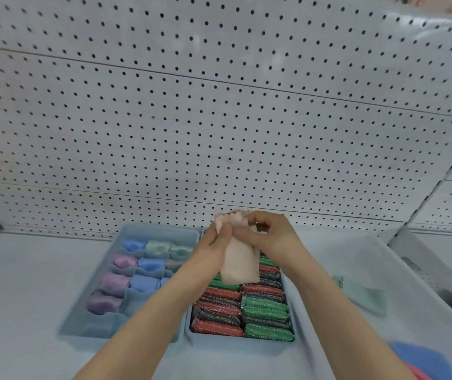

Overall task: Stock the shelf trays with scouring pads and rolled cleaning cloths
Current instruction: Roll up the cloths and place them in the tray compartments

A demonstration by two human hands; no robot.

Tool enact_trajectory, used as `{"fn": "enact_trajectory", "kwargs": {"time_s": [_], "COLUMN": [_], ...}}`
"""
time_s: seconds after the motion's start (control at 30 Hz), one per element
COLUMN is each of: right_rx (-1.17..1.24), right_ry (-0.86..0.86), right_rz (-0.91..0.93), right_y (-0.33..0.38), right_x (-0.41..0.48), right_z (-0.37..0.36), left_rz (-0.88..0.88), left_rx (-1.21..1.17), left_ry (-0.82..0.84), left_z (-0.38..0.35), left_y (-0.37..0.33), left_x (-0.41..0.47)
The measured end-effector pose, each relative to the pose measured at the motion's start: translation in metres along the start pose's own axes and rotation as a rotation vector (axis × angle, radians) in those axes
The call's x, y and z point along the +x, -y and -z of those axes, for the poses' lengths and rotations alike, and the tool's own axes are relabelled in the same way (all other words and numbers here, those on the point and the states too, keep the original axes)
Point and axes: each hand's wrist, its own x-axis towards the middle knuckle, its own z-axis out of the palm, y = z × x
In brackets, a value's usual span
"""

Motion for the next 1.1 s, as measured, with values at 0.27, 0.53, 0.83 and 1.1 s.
{"fn": "enact_trajectory", "kwargs": {"time_s": [0.27, 0.53, 0.83, 1.1], "right_rx": [0.138, 0.237, 0.144, -0.287], "right_ry": [-0.004, -0.035, -0.205, 0.143], "right_rz": [-0.058, -0.073, 0.051, 0.429], "right_y": [-0.003, -0.006, -0.002, -0.010], "right_x": [0.006, 0.006, 0.011, -0.006], "right_z": [0.002, 0.002, 0.000, -0.013], "left_rz": [0.051, -0.137, -0.094, 0.308], "left_rx": [-0.058, 0.188, 0.203, -0.436], "left_ry": [-0.067, -0.199, -0.305, -0.048], "left_z": [0.010, 0.014, 0.025, 0.041], "left_y": [0.000, -0.002, -0.010, -0.028], "left_x": [0.005, 0.013, 0.007, 0.006]}}
